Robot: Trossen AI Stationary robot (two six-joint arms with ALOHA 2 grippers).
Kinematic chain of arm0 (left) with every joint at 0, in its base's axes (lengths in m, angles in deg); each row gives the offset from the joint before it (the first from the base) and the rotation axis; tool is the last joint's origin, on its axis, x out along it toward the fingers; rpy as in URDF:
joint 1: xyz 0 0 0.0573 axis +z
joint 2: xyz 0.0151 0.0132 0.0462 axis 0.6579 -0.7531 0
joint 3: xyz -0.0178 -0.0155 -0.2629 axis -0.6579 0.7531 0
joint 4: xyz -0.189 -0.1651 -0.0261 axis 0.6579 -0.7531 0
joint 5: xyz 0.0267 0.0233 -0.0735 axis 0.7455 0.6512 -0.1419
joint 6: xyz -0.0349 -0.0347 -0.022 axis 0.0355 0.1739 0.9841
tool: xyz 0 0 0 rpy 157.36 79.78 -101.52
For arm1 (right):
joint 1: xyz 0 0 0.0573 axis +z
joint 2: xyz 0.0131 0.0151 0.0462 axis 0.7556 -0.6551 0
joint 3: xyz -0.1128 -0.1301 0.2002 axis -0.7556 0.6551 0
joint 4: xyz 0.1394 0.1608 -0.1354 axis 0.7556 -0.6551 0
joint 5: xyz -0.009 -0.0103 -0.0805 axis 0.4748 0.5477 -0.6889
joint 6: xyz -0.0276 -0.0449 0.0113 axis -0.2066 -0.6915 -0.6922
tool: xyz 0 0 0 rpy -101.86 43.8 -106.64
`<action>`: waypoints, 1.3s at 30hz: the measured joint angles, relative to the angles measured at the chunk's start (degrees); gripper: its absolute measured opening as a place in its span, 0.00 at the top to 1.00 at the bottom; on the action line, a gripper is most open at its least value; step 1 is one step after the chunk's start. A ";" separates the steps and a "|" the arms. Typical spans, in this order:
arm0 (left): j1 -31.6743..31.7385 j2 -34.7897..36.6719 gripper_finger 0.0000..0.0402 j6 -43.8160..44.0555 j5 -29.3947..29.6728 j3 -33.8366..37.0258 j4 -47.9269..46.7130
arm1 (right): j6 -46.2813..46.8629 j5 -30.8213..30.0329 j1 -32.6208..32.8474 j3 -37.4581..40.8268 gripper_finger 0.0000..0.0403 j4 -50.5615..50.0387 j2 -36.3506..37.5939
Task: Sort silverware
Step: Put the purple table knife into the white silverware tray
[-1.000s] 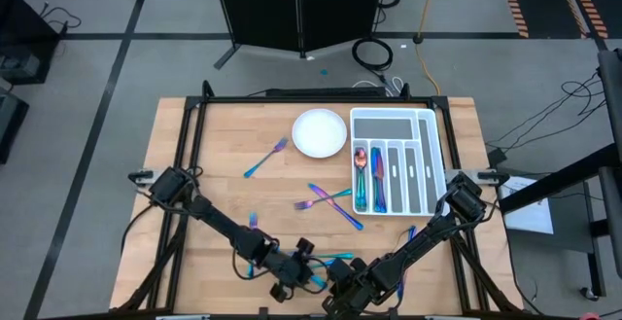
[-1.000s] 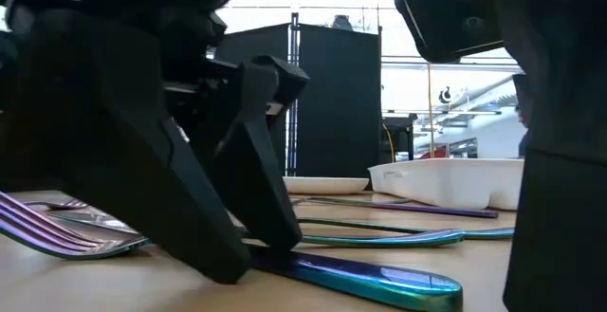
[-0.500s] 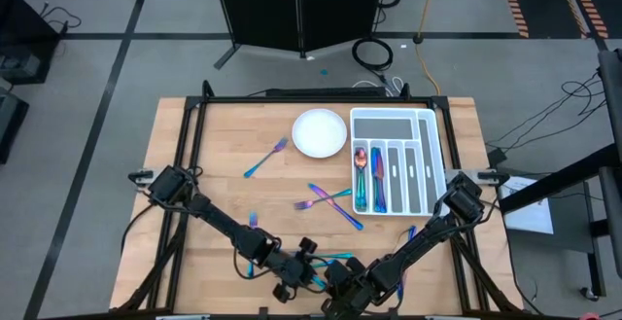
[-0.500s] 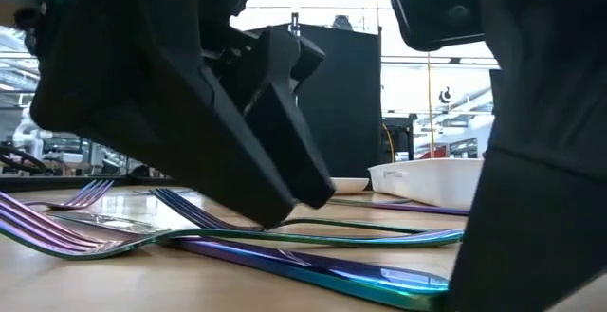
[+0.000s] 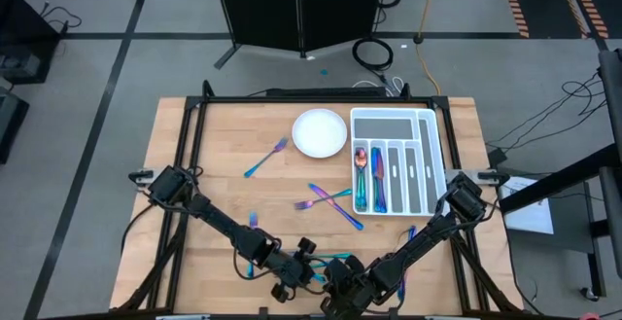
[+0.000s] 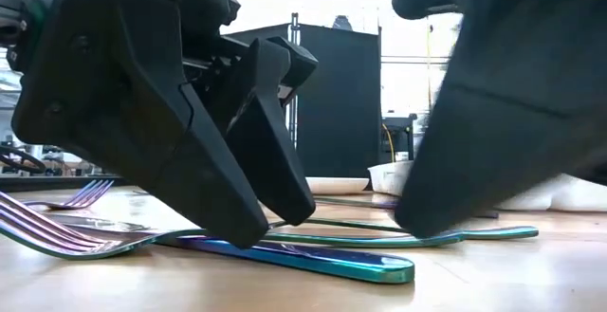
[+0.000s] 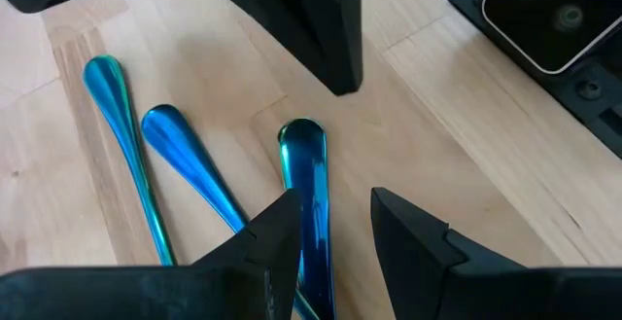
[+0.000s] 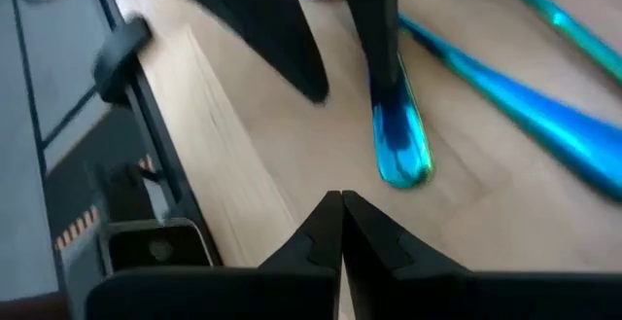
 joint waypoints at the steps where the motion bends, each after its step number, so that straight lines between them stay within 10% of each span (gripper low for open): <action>1: 0.00 0.00 0.68 0.01 0.00 0.00 0.00 | 0.04 0.15 0.02 0.00 1.00 -0.07 -0.06; 39: 0.60 0.02 0.68 0.91 1.77 0.02 -4.25 | 4.21 5.14 -0.51 -0.46 1.00 -7.67 -1.59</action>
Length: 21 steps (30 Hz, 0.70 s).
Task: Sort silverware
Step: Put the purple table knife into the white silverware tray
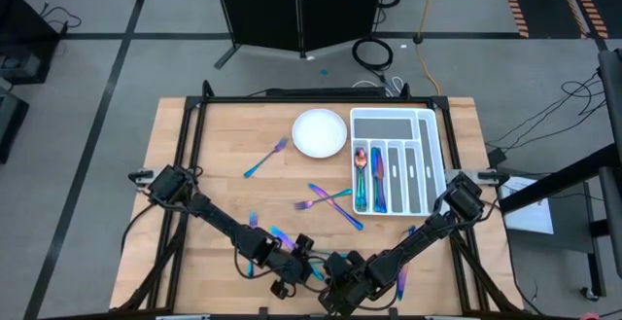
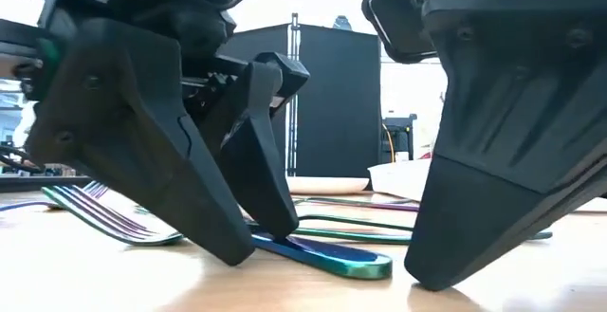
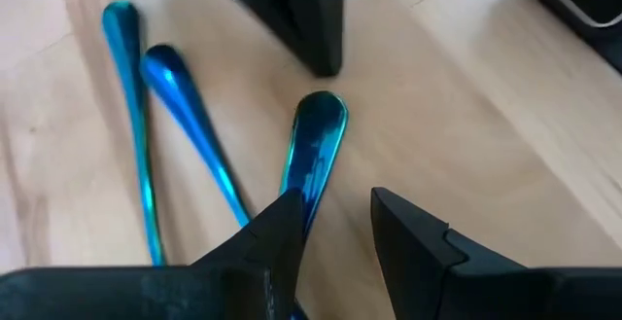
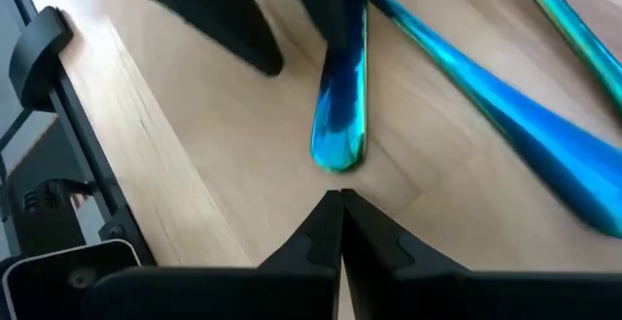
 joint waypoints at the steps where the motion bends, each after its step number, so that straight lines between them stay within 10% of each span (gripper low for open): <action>1: 0.24 0.08 0.68 0.68 0.09 -0.04 -0.63 | 0.44 -0.18 0.37 0.02 1.00 -0.18 -0.02; 21: 4.02 13.15 0.68 4.74 0.46 1.37 -9.91 | 0.44 1.21 2.34 0.48 1.00 -3.29 3.22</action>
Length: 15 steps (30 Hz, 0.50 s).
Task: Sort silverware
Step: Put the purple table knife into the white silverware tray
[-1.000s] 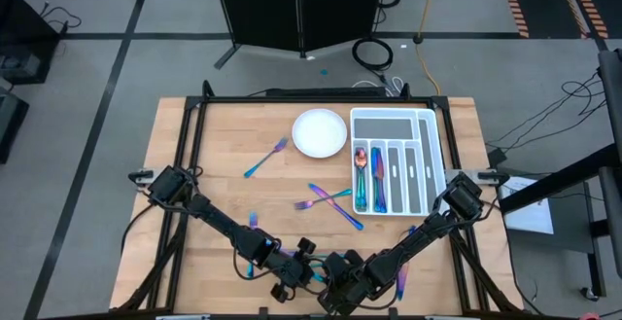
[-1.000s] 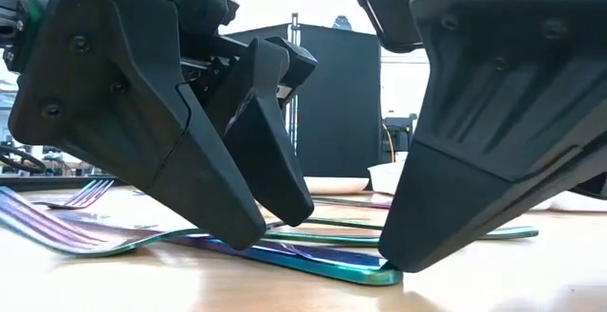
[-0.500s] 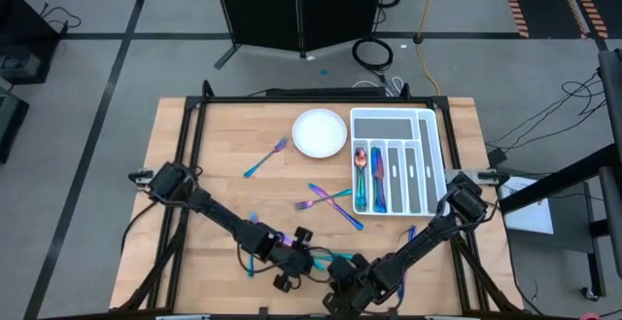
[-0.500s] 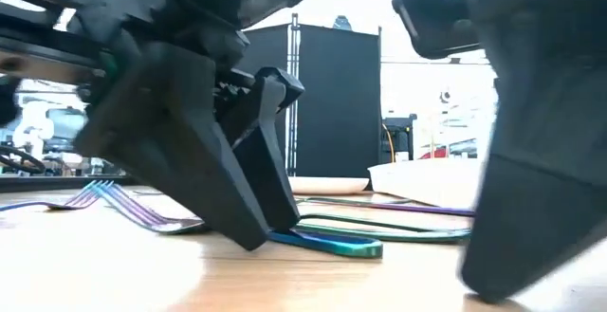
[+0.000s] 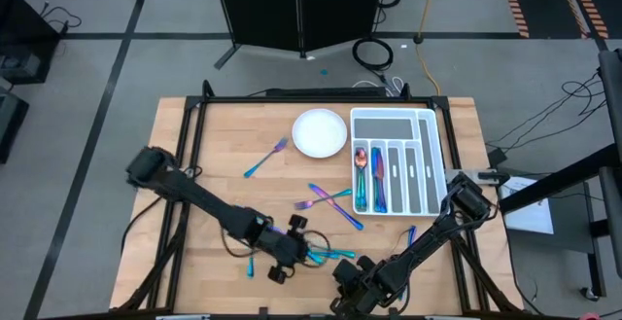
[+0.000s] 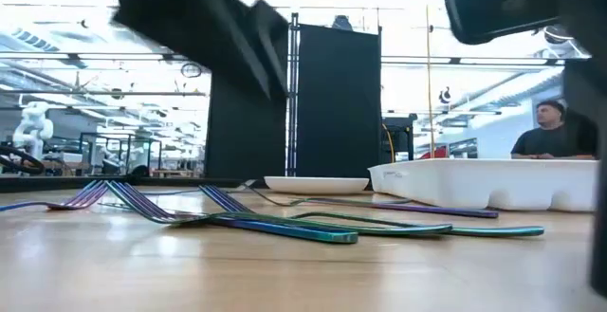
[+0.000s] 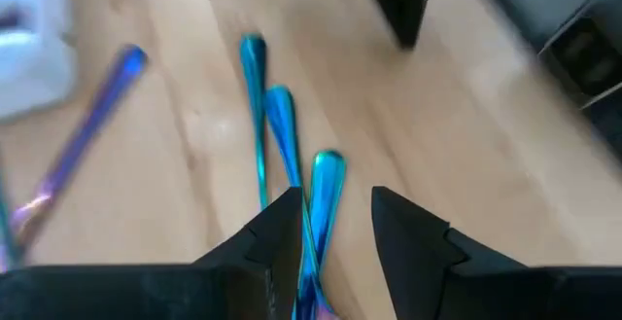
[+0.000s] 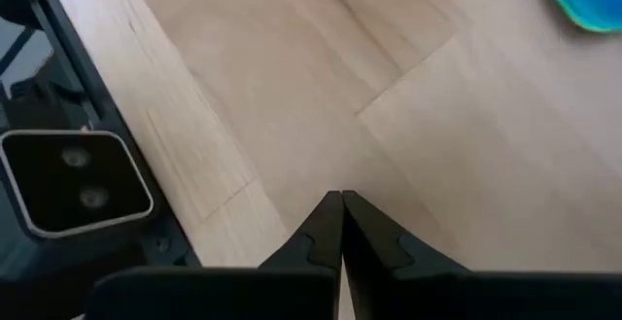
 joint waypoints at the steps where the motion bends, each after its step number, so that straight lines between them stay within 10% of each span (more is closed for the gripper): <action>1: 0.11 2.02 0.68 0.47 0.20 0.87 0.04 | 0.00 -0.15 0.04 0.00 1.00 -0.32 0.08; 15: 3.88 21.13 0.68 19.94 3.68 29.74 1.21 | -5.05 -8.83 -6.22 -0.07 1.00 4.54 0.14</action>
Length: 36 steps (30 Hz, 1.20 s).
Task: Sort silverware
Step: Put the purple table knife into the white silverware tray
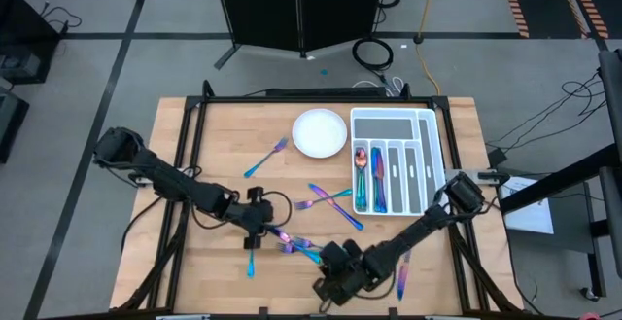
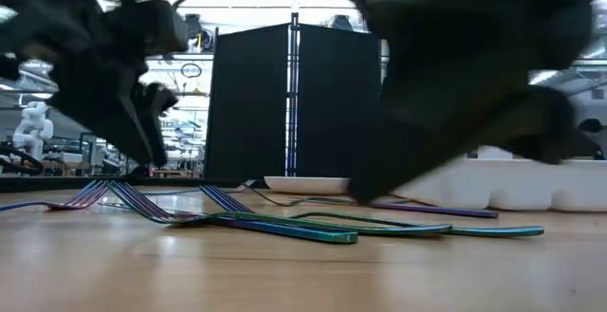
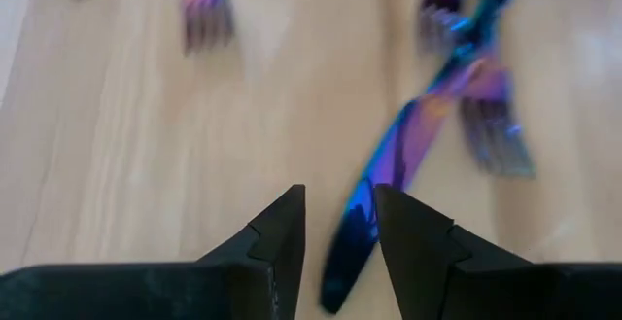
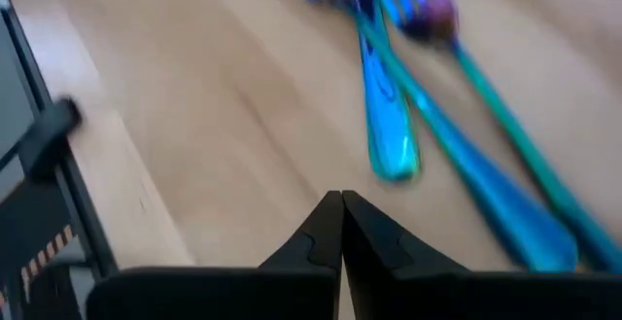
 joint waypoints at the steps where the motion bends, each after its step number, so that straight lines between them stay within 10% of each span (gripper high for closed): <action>1: 0.28 -0.20 0.68 1.17 0.08 0.54 -0.06 | -1.18 0.00 -0.83 -0.02 1.00 0.77 0.00; 21: -2.16 -10.28 0.68 3.09 -2.01 0.28 9.52 | -3.86 3.94 -5.39 -0.17 1.00 -2.70 -1.11; 36: -4.66 -10.61 0.68 3.44 -2.51 0.24 9.13 | 13.77 2.83 -5.05 -0.44 1.00 -17.51 -0.97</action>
